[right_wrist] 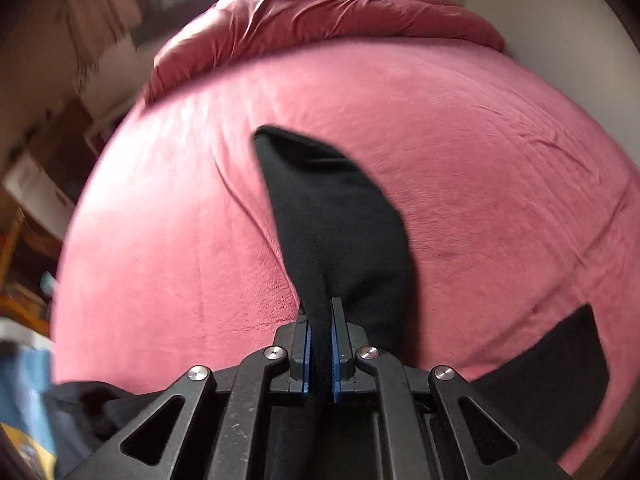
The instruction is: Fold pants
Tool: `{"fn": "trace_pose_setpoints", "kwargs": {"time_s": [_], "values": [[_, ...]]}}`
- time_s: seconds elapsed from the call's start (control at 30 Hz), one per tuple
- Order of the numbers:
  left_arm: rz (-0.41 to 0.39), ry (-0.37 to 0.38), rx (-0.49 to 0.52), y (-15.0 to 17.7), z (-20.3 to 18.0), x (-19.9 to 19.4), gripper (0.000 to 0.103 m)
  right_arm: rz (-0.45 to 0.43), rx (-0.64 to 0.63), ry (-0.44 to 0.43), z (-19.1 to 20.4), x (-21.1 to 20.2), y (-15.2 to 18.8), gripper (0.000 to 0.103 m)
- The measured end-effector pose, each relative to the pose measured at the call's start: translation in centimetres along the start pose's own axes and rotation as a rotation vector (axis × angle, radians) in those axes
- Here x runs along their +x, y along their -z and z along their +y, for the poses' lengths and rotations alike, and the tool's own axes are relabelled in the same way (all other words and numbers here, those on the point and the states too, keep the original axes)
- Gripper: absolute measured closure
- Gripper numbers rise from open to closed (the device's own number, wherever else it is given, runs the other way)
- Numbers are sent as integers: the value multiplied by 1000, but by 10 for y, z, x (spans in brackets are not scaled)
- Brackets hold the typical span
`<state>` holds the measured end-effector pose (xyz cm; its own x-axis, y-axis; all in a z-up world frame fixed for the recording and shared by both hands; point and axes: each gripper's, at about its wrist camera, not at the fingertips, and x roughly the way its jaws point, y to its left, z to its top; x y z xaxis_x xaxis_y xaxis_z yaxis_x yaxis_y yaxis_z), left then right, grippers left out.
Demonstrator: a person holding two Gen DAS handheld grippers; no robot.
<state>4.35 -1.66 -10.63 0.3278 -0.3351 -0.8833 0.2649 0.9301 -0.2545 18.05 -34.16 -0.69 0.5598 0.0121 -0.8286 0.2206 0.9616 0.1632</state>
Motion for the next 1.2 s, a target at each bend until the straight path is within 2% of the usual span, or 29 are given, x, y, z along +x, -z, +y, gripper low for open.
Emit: {"fn": "trace_pose_setpoints", "kwargs": {"time_s": [0.17, 0.27, 0.37, 0.47, 0.53, 0.63, 0.7, 0.8, 0.97, 1.1, 1.17, 1.2], "values": [[-18, 9, 57, 7, -8, -14, 73, -85, 242, -123, -80, -57, 29, 96], [-19, 12, 94, 9, -20, -15, 73, -129, 413, -151, -139, -77, 67, 96], [-13, 18, 125, 11, -33, -14, 73, -107, 603, -191, -192, -71, 117, 96], [-8, 23, 176, 13, -47, -12, 73, -59, 686, -206, -220, -56, 162, 94], [0, 20, 211, 14, -56, -8, 73, -33, 718, -195, -235, -54, 184, 88], [18, 18, 250, 9, -68, 1, 73, -36, 748, -179, -251, -56, 202, 88], [31, 15, 270, 11, -77, 5, 73, -67, 775, -191, -264, -61, 204, 87], [54, 13, 294, 12, -86, 14, 73, -103, 796, -182, -283, -66, 196, 71], [64, 4, 327, 10, -97, 19, 73, -127, 811, -142, -312, -66, 173, 71], [71, 2, 317, 7, -104, 26, 73, -85, 824, -82, -323, -55, 160, 71], [71, 5, 317, 6, -106, 26, 73, -68, 813, -60, -326, -48, 155, 81], [68, 7, 318, 6, -106, 25, 73, -65, 797, -61, -325, -48, 150, 95]]}}
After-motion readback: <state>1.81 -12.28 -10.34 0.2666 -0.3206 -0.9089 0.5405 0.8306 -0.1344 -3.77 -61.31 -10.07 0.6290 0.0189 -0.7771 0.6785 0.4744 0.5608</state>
